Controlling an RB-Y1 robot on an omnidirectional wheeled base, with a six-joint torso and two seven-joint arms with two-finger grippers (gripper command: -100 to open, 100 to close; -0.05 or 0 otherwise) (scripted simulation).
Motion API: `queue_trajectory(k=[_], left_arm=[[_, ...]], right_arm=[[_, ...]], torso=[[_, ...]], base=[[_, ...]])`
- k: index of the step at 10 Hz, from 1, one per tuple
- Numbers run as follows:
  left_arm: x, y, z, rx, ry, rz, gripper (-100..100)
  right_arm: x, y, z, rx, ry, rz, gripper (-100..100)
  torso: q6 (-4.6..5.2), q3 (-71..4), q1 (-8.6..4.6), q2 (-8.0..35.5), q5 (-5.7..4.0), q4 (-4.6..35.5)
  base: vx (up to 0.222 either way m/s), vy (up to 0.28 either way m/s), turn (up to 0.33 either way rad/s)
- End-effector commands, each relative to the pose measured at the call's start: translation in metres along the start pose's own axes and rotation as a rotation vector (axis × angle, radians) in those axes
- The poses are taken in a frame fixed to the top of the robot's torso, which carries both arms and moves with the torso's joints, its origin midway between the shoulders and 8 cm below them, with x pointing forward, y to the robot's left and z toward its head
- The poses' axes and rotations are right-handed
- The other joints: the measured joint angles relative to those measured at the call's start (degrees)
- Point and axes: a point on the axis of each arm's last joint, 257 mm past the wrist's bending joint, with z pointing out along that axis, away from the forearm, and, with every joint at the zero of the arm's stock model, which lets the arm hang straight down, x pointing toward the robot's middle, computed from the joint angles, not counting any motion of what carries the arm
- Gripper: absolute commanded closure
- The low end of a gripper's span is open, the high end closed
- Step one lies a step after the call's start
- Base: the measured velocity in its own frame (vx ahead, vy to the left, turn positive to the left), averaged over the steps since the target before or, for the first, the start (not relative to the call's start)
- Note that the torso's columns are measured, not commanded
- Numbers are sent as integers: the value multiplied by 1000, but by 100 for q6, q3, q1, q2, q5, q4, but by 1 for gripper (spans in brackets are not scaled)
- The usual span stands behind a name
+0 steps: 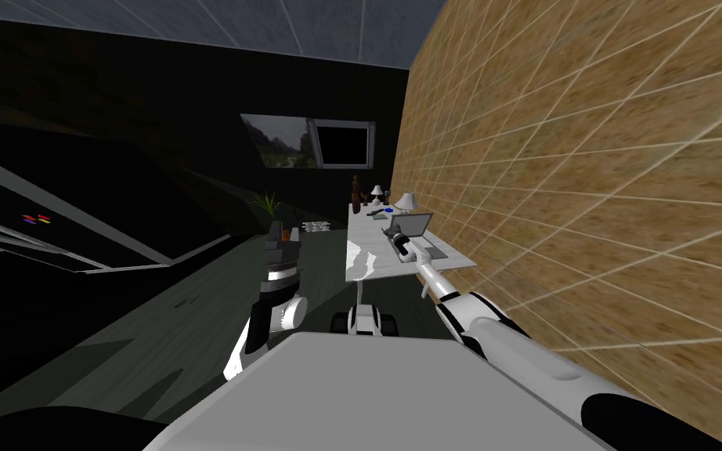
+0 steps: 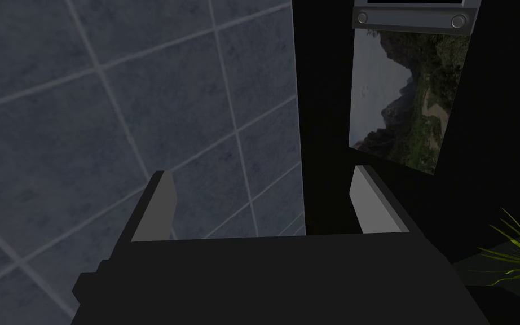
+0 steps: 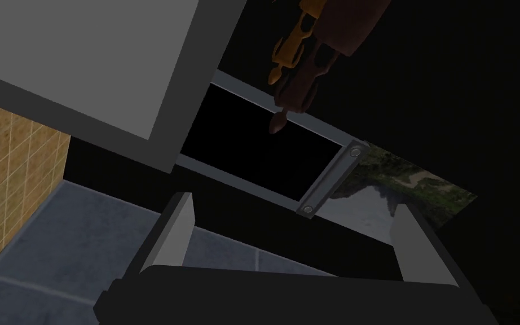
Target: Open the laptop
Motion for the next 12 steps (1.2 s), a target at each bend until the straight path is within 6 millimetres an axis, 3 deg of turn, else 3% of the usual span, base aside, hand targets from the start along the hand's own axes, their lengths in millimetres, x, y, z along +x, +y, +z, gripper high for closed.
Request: queue_trajectory(k=[1, 8, 12], left_arm=[[0, 0, 0, 0, 0, 0, 0], [0, 0, 0, 0, 0, 0, 0], [0, 0, 0, 0, 0, 0, 0]], right_arm=[[9, -15, 9, 20, 42, -105, -100], [16, -97, 31, 111, 152, -449, -100], [16, -101, 31, 116, 157, -460, -100]], torso=[[1, 0, -1, 0, 0, 0], [2, 2, 0, 3, 0, 1], [1, 1, 1, 1, 1, 2]], base=[[16, -10, 29], [11, -9, 67], [2, -2, 10]])
